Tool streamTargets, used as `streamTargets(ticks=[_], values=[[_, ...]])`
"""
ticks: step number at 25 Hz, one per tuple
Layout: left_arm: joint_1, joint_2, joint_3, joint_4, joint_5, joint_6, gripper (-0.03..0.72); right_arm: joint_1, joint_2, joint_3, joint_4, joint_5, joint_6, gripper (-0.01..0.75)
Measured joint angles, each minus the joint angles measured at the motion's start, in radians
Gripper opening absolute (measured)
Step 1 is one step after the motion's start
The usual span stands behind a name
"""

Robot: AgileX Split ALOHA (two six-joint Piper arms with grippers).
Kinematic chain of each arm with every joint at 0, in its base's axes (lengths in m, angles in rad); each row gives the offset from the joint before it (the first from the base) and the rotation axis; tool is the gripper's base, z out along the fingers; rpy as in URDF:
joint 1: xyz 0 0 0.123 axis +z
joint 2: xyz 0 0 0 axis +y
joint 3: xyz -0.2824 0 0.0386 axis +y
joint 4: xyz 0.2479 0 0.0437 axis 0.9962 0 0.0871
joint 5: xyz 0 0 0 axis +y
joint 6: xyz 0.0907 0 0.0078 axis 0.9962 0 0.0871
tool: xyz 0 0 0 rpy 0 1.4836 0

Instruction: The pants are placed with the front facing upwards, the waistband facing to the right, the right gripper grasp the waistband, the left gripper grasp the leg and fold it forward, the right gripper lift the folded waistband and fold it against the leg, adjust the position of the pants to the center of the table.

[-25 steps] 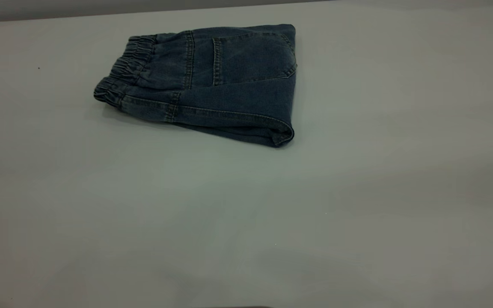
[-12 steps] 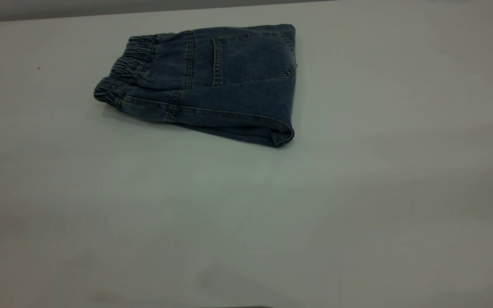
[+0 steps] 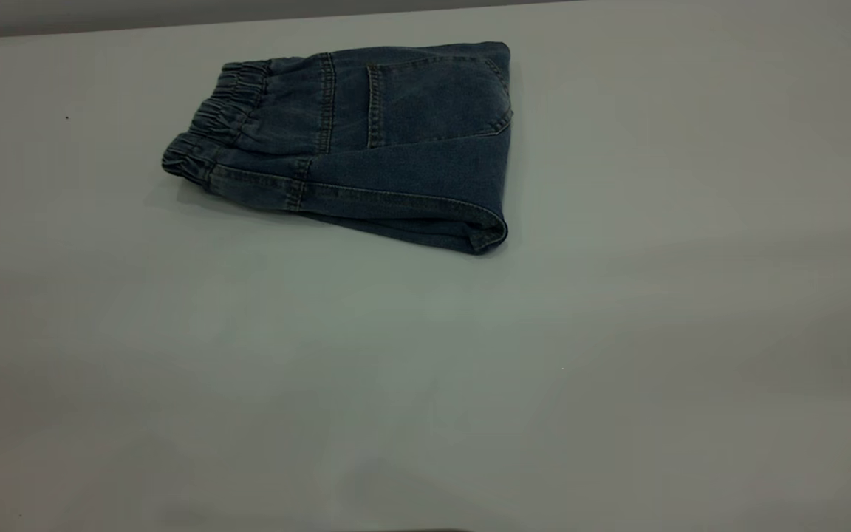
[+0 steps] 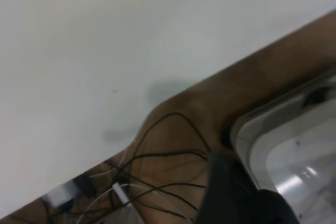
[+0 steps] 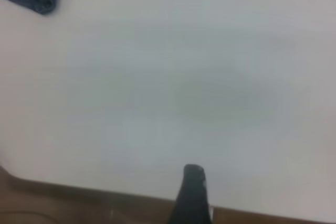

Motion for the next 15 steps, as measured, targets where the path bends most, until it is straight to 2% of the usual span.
streamTargets(ticks=[6,15], values=[[0.000,0.000,0.002,-0.074,0.015,0.092,0.482,0.000,-0.067,0.000,0.031,0.000,-0.036,0.568],[0.000,0.000,0.014,-0.065,0.023,0.058,0.482,0.000,-0.133,0.000,0.050,0.001,-0.055,0.568]])
